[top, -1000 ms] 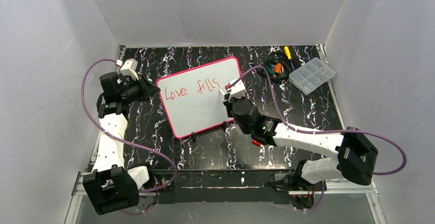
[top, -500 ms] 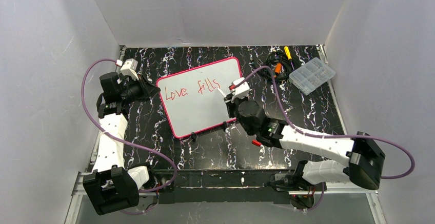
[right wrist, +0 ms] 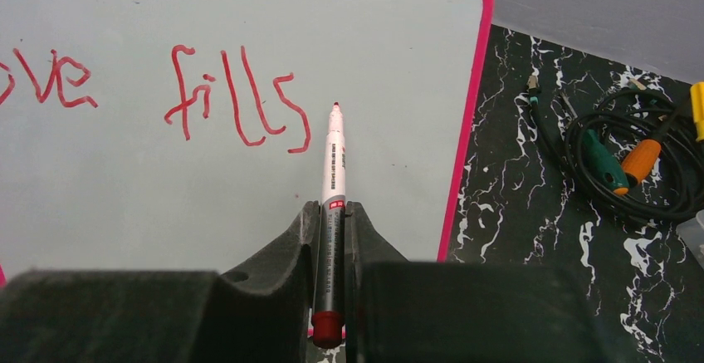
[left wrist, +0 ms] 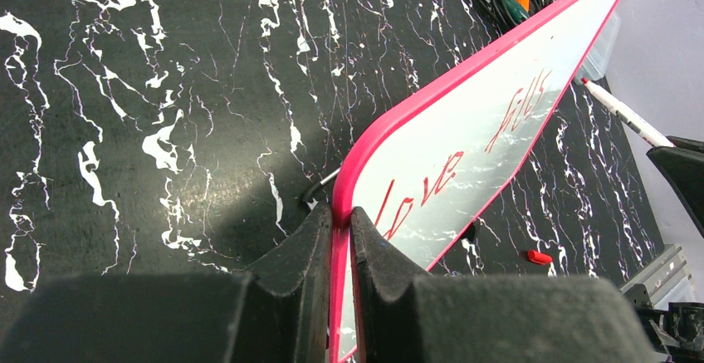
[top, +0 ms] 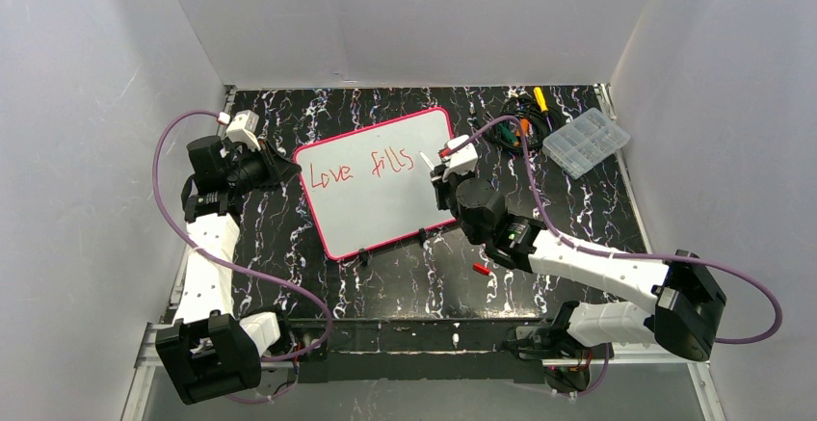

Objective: Write a sentence on the whiteboard

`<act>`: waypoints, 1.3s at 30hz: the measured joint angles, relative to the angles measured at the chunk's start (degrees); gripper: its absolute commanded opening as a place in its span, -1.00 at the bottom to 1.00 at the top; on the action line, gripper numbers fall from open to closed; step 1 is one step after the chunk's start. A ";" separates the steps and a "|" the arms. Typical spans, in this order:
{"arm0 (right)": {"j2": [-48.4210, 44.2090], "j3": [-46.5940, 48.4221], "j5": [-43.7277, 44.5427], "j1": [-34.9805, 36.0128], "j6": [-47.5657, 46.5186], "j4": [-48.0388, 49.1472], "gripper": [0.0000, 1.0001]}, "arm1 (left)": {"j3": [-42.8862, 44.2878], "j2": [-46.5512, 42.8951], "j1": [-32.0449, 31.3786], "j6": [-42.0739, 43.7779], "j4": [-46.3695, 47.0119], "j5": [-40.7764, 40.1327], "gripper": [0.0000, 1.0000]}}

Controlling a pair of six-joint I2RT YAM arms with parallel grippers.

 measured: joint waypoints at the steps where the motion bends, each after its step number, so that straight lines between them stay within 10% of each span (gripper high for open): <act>1: 0.00 0.00 -0.33 0.02 0.00 0.00 -0.97 | 0.00 0.00 0.00 0.00 0.00 0.00 -0.95; 39: 17.16 4.72 -16.50 13.60 2.67 10.05 -0.97 | 0.00 0.00 0.00 -0.02 0.00 0.22 -0.95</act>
